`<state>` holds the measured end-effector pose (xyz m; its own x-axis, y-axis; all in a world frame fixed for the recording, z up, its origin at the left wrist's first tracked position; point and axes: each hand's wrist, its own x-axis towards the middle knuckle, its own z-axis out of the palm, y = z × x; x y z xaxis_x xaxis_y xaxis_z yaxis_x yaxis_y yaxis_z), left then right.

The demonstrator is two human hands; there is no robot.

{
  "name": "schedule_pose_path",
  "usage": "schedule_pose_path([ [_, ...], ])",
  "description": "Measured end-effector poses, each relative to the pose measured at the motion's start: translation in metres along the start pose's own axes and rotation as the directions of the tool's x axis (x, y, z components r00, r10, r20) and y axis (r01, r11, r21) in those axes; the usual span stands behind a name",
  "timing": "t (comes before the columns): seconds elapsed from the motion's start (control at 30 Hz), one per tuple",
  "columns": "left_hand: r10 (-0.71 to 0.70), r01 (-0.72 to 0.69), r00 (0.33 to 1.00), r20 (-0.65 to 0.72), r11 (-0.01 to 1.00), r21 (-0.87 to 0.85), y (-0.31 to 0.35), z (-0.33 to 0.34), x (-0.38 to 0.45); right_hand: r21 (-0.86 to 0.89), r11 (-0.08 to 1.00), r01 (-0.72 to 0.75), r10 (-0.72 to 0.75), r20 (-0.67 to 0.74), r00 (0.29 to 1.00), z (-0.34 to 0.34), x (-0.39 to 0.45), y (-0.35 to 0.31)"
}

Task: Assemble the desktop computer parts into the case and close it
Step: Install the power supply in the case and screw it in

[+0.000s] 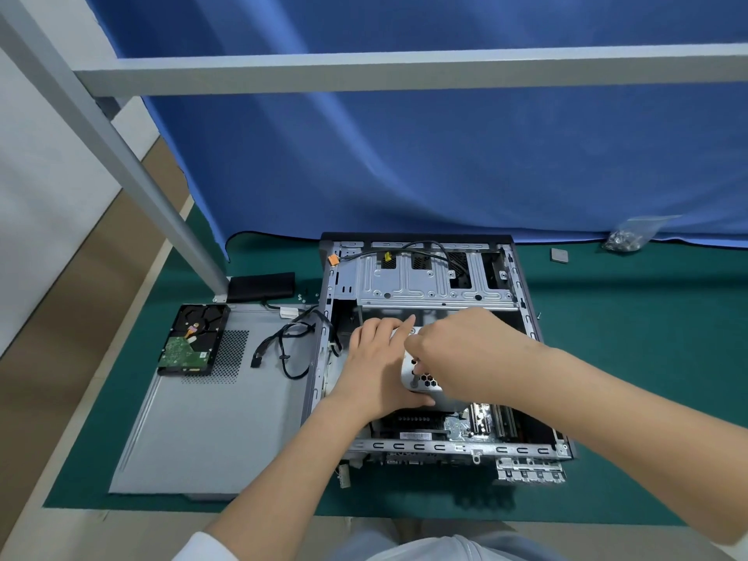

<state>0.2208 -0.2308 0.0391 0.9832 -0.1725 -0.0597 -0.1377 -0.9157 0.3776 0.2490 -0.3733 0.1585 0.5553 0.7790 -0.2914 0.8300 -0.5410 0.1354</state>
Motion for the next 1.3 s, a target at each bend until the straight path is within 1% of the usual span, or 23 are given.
schedule_pose_path([
  [0.23, 0.001, -0.001, 1.0, 0.012, 1.0, 0.018, 0.001, -0.002, 0.0, -0.029, 0.999, -0.028, 0.027, -0.044, 0.999, 0.002, 0.004, 0.0],
  [0.33, 0.009, -0.009, 1.0, 0.013, 1.0, 0.019, 0.001, -0.004, -0.001, -0.012, 1.0, -0.027, 0.027, -0.013, 1.0, 0.003, 0.003, 0.002],
  [0.5, 0.007, -0.007, 1.0, 0.02, 1.0, 0.017, 0.002, -0.003, -0.002, 0.0, 0.999, 0.054, -0.054, 0.05, 0.997, 0.0, -0.002, 0.004],
  [0.6, -0.01, 0.009, 0.999, 0.044, 1.0, 0.011, 0.002, -0.003, 0.0, -0.031, 0.99, 0.137, -0.136, 0.045, 0.99, -0.001, -0.003, 0.0],
  [0.67, -0.018, 0.017, 0.998, 0.053, 1.0, 0.005, 0.002, -0.002, 0.0, -0.043, 0.986, 0.164, -0.163, 0.025, 0.986, -0.001, -0.003, -0.002],
  [0.73, -0.023, 0.023, 0.998, 0.052, 1.0, -0.001, 0.002, -0.002, 0.0, -0.029, 0.991, 0.132, -0.132, -0.004, 0.991, 0.0, -0.002, -0.004],
  [0.8, -0.016, 0.016, 0.999, 0.033, 1.0, 0.007, 0.003, -0.002, 0.0, -0.027, 0.998, 0.057, -0.058, -0.04, 0.998, 0.0, 0.001, -0.003],
  [0.87, -0.002, 0.001, 1.0, 0.019, 1.0, 0.015, 0.003, -0.003, -0.001, -0.024, 1.0, -0.02, 0.02, -0.024, 1.0, 0.002, 0.004, -0.001],
  [0.97, 0.013, -0.013, 1.0, 0.018, 1.0, 0.013, 0.002, -0.004, -0.002, -0.016, 0.994, -0.11, 0.111, 0.044, 0.993, 0.006, 0.005, 0.002],
  [1.07, 0.003, -0.003, 1.0, 0.02, 1.0, -0.01, 0.002, -0.004, -0.002, 0.013, 0.993, -0.115, 0.113, 0.117, 0.987, 0.008, 0.001, 0.007],
  [1.13, 0.002, -0.001, 1.0, 0.02, 1.0, -0.008, 0.003, -0.004, -0.002, 0.032, 0.997, -0.072, 0.068, 0.125, 0.99, 0.009, -0.001, 0.009],
  [1.23, -0.001, 0.001, 1.0, 0.017, 1.0, -0.019, 0.003, -0.004, -0.002, 0.011, 1.0, -0.015, 0.014, 0.037, 0.999, 0.009, -0.003, 0.008],
  [1.3, 0.002, -0.002, 1.0, 0.017, 1.0, -0.007, 0.004, -0.004, -0.002, -0.056, 0.998, 0.028, -0.028, -0.002, 1.0, 0.007, -0.003, 0.005],
])
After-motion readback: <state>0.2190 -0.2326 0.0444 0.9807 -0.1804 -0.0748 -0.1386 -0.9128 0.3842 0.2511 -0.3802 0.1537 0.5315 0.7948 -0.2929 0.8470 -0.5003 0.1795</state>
